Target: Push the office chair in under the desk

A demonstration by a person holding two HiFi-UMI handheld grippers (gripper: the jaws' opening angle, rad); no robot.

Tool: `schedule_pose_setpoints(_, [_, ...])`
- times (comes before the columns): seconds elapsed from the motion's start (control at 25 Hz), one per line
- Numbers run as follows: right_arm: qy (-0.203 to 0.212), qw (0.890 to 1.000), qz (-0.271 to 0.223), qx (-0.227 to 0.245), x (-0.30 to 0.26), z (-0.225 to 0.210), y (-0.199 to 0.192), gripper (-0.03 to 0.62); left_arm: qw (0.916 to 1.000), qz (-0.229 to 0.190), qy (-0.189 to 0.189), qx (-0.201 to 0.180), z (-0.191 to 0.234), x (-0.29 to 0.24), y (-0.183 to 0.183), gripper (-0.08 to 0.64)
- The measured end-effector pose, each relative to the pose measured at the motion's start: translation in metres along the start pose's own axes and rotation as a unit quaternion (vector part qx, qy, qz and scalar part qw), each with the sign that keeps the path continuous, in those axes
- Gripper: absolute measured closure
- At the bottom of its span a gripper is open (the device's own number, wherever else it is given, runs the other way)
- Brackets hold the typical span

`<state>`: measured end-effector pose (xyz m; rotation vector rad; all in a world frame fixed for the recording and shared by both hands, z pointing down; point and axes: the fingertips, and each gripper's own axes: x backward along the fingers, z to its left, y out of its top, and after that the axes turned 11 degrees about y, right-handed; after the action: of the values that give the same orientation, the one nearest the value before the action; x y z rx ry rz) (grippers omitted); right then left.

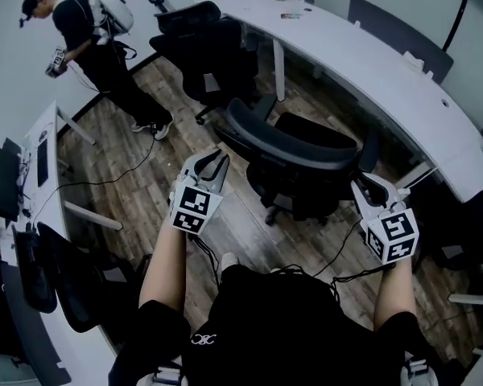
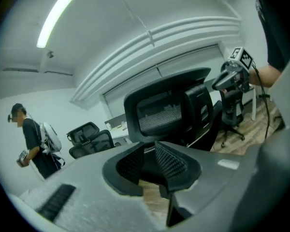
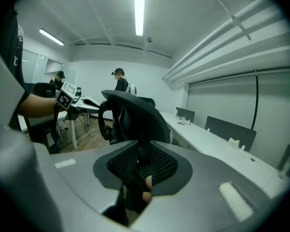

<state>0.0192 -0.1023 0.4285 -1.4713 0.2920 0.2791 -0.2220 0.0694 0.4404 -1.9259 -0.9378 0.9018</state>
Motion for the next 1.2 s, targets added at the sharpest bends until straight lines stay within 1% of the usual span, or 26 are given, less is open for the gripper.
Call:
schedule_pose_setpoints(0.08, [-0.002,1.0,0.025,0.019,-0.005,-0.004,-0.004,0.461,0.9986,0.002,-0.033,-0.042,0.009,-0.017,-0.01,0.452])
schedule_pose_setpoints(0.16, [-0.007,0.998,0.048,0.04,-0.01,-0.007,-0.011,0.406,0.9943,0.002,-0.069,-0.082,0.015,-0.034,-0.021,0.408])
schedule_pose_setpoints(0.2, [-0.011,0.997,0.063,0.045,-0.012,-0.01,-0.017,0.377,0.9913,0.002,-0.088,-0.098,0.016,-0.043,-0.025,0.383])
schedule_pose_setpoints(0.28, [-0.014,0.995,0.093,0.04,-0.016,-0.015,-0.031,0.334,0.9841,0.001,-0.128,-0.123,0.016,-0.06,-0.031,0.332])
schedule_pose_setpoints(0.36, [-0.01,0.992,0.12,0.031,-0.023,-0.016,-0.044,0.303,0.975,0.002,-0.159,-0.155,0.016,-0.074,-0.038,0.294])
schedule_pose_setpoints(0.48, [-0.012,0.987,0.156,0.02,-0.034,-0.015,-0.06,0.282,0.9596,0.01,-0.187,-0.21,0.018,-0.095,-0.052,0.272])
schedule_pose_setpoints(0.56, [-0.027,0.983,0.179,0.023,-0.041,-0.019,-0.067,0.281,0.9526,0.012,-0.194,-0.234,0.017,-0.105,-0.058,0.272])
schedule_pose_setpoints(0.6, [-0.032,0.981,0.189,0.024,-0.045,-0.021,-0.071,0.265,0.9496,0.01,-0.197,-0.243,0.015,-0.109,-0.06,0.274])
schedule_pose_setpoints(0.68, [-0.033,0.979,0.202,0.021,-0.05,-0.019,-0.077,0.267,0.9441,0.006,-0.212,-0.252,0.011,-0.112,-0.063,0.286])
schedule_pose_setpoints(0.72, [-0.031,0.978,0.206,0.02,-0.052,-0.017,-0.079,0.281,0.9418,0.006,-0.224,-0.251,0.009,-0.112,-0.064,0.3])
schedule_pose_setpoints(0.8, [-0.026,0.977,0.209,0.015,-0.054,-0.016,-0.081,0.289,0.9379,0.006,-0.242,-0.248,0.008,-0.112,-0.066,0.33])
schedule_pose_setpoints(0.92, [-0.02,0.977,0.214,0.006,-0.055,-0.014,-0.08,0.302,0.9339,-0.001,-0.248,-0.257,0.009,-0.116,-0.066,0.333])
schedule_pose_setpoints(1.04, [-0.015,0.976,0.219,-0.006,-0.057,-0.011,-0.08,0.31,0.9321,-0.005,-0.249,-0.263,0.011,-0.12,-0.066,0.334])
schedule_pose_setpoints(1.2, [-0.024,0.976,0.214,-0.013,-0.062,-0.008,-0.077,0.313,0.9286,-0.007,-0.259,-0.266,0.017,-0.129,-0.066,0.334])
